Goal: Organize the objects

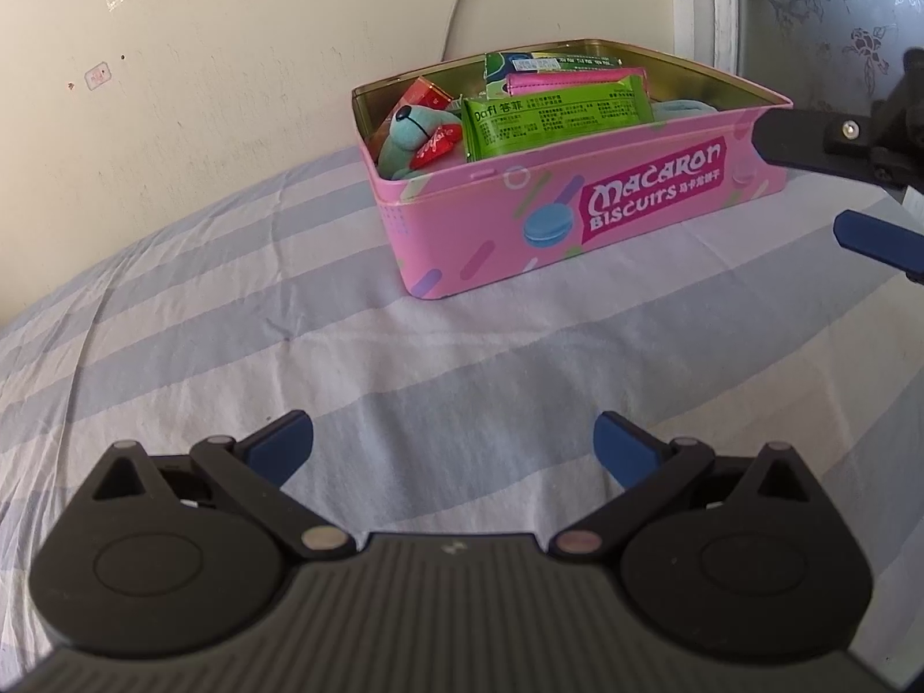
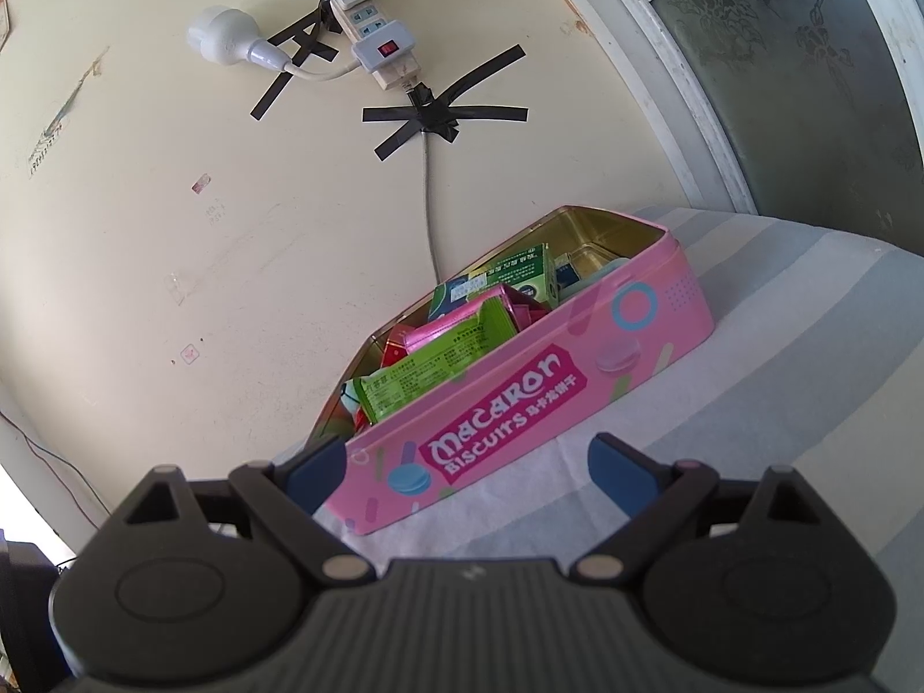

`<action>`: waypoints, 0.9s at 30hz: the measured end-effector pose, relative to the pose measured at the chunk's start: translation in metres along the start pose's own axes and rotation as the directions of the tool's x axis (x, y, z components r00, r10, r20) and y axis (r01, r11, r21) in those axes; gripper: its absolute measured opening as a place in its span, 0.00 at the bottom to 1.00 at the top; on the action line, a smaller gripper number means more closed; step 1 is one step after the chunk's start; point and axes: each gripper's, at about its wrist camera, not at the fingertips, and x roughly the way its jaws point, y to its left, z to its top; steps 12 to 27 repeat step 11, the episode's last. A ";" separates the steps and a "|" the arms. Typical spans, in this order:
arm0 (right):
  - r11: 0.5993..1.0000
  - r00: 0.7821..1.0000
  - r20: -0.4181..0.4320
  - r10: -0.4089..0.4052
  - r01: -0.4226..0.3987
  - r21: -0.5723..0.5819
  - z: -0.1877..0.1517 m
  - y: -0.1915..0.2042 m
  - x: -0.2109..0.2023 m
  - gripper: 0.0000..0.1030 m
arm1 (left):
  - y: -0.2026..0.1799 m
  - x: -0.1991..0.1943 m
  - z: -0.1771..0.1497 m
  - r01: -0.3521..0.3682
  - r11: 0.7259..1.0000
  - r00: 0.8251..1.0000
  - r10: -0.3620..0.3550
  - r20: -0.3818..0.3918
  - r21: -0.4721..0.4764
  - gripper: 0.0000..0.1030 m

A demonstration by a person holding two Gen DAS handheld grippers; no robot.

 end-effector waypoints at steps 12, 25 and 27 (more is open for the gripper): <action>1.000 1.000 -0.001 -0.010 0.010 0.008 -0.004 0.003 0.002 0.91 | 0.002 0.003 0.000 0.023 1.000 1.000 -0.023 0.001 0.003 1.00; 1.000 1.000 -0.001 -0.010 0.010 0.008 -0.004 0.003 0.002 0.91 | 0.002 0.003 0.000 0.023 1.000 1.000 -0.023 0.001 0.003 1.00; 1.000 1.000 -0.001 -0.010 0.010 0.008 -0.004 0.003 0.002 0.91 | 0.002 0.003 0.000 0.023 1.000 1.000 -0.023 0.001 0.003 1.00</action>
